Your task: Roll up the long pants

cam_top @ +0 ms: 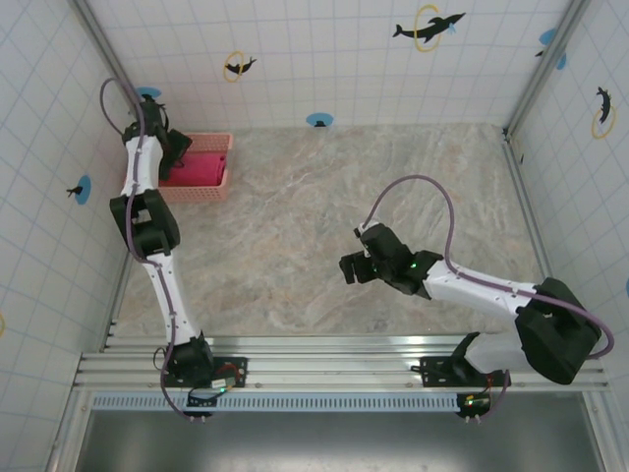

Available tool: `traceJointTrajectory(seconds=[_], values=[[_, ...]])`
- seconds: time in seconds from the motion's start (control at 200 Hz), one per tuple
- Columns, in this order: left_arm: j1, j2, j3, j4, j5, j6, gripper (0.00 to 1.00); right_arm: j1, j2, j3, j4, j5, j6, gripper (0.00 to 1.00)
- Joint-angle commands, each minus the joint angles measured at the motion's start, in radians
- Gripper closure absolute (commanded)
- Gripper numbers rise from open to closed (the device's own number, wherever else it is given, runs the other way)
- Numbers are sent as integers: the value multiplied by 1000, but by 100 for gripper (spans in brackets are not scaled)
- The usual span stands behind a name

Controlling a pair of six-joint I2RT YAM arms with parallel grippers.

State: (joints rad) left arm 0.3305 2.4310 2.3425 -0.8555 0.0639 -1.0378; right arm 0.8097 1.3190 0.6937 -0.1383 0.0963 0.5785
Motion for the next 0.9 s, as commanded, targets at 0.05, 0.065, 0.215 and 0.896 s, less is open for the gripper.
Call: traceJointTrajectory(seconds=[0.05, 0.065, 0.215, 0.896], values=[[13, -9, 169, -210, 29, 39, 2, 14, -9, -40, 86, 37, 2, 3], [14, -9, 171, -214, 40, 41, 2, 14, -8, -40, 89, 40, 0, 3], [9, -113, 76, -282, 26, 95, 3, 13, -2, -55, 138, 46, -14, 3], [-288, -947, -1701, 1156, -126, 964, 3, -627, -226, -57, -41, 53, -386, 3]])
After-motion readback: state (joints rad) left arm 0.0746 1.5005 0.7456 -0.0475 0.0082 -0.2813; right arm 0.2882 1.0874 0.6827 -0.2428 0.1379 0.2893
